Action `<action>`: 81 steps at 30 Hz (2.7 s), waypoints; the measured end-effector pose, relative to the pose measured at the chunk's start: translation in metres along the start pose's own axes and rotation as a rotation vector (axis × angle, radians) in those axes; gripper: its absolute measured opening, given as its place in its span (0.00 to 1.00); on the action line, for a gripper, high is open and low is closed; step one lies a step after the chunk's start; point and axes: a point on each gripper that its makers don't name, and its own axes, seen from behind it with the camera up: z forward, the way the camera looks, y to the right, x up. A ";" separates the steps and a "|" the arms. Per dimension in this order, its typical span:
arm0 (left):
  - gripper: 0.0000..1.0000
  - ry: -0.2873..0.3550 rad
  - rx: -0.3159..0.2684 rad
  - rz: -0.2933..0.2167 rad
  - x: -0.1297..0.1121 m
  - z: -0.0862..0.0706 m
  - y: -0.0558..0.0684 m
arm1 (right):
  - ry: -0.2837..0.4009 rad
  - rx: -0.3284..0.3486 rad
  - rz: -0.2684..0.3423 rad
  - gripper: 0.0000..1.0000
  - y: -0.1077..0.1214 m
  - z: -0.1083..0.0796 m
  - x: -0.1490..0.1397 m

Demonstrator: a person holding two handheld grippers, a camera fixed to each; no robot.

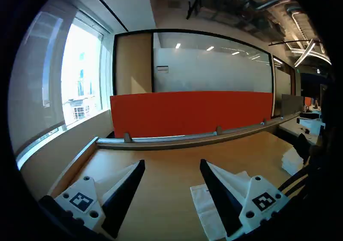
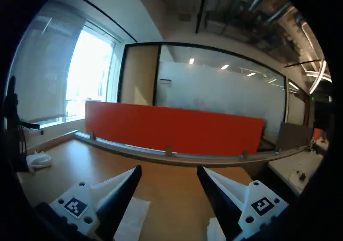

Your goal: Fold towel

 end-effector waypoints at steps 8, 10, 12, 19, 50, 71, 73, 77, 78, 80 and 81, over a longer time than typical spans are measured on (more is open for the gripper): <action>0.95 -0.059 -0.114 0.034 -0.008 0.004 0.025 | -0.066 0.136 -0.058 1.00 -0.026 0.003 -0.004; 0.95 -0.074 -0.145 0.039 -0.011 0.005 0.032 | -0.084 0.163 -0.063 1.00 -0.031 0.003 -0.006; 0.95 -0.089 -0.174 0.042 -0.014 0.007 0.037 | -0.100 0.190 -0.066 1.00 -0.035 0.003 -0.008; 0.95 -0.125 -0.211 0.061 -0.027 0.011 0.044 | -0.142 0.227 -0.094 1.00 -0.042 0.003 -0.022; 0.95 -0.305 -0.324 0.158 -0.146 0.002 0.078 | -0.315 0.318 -0.156 1.00 -0.074 -0.012 -0.142; 0.95 -0.432 -0.376 0.200 -0.226 -0.010 0.089 | -0.426 0.349 -0.168 1.00 -0.088 -0.027 -0.221; 0.95 -0.444 -0.381 0.202 -0.232 -0.011 0.090 | -0.436 0.350 -0.169 1.00 -0.088 -0.028 -0.227; 0.95 -0.464 -0.391 0.203 -0.243 -0.011 0.093 | -0.455 0.352 -0.168 1.00 -0.088 -0.031 -0.239; 0.95 -0.469 -0.394 0.203 -0.246 -0.012 0.094 | -0.460 0.353 -0.168 1.00 -0.088 -0.031 -0.242; 0.95 -0.478 -0.397 0.204 -0.250 -0.012 0.095 | -0.470 0.356 -0.170 1.00 -0.088 -0.033 -0.248; 0.95 -0.483 -0.399 0.204 -0.253 -0.013 0.096 | -0.476 0.358 -0.171 1.00 -0.088 -0.034 -0.251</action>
